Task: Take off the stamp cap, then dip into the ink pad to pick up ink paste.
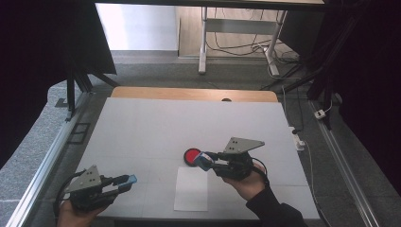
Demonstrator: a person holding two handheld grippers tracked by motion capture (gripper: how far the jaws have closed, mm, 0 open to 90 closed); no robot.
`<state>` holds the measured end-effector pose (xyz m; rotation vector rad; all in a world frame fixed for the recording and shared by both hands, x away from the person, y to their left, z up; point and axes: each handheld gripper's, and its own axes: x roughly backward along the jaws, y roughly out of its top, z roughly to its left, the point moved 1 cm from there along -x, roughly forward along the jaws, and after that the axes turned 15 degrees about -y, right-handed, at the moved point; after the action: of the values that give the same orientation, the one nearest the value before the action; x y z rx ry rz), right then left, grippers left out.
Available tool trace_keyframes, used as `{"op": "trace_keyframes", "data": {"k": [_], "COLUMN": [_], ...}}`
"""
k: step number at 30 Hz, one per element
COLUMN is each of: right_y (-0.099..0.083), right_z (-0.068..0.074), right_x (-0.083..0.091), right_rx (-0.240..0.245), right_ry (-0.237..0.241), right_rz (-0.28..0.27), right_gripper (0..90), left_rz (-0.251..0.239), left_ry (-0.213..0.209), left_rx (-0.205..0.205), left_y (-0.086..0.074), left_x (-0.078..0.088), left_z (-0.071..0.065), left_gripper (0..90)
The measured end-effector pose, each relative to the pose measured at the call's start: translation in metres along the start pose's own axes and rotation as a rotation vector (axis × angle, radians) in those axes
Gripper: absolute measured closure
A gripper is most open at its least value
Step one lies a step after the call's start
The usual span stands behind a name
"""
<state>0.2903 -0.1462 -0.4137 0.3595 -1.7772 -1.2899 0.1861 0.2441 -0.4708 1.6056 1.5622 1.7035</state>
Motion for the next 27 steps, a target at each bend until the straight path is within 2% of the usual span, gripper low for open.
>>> {"op": "trace_keyframes", "data": {"k": [5, 9, 20, 27], "right_y": [-0.002, -0.003, -0.004, -0.004], "right_z": [-0.001, -0.001, -0.003, -0.002], "right_x": [-0.002, -0.003, -0.007, -0.017], "right_rx": [0.002, 0.003, 0.004, 0.022], "right_ry": [-0.008, -0.008, -0.020, -0.029], "right_rz": [0.005, 0.009, 0.024, 0.042], "right_gripper": [70.8, 70.8, 70.8, 70.9], "left_rz": [-0.003, -0.011, 0.009, 0.017], "left_ry": [0.026, 0.025, 0.024, 0.019], "left_rx": [0.032, 0.050, 0.042, 0.037], "left_y": [-0.009, -0.010, -0.009, -0.008], "left_x": [0.006, 0.008, 0.004, 0.002], "left_z": [0.002, 0.003, 0.004, 0.003], "left_gripper": [68.0, 68.0, 68.0, 68.0]}}
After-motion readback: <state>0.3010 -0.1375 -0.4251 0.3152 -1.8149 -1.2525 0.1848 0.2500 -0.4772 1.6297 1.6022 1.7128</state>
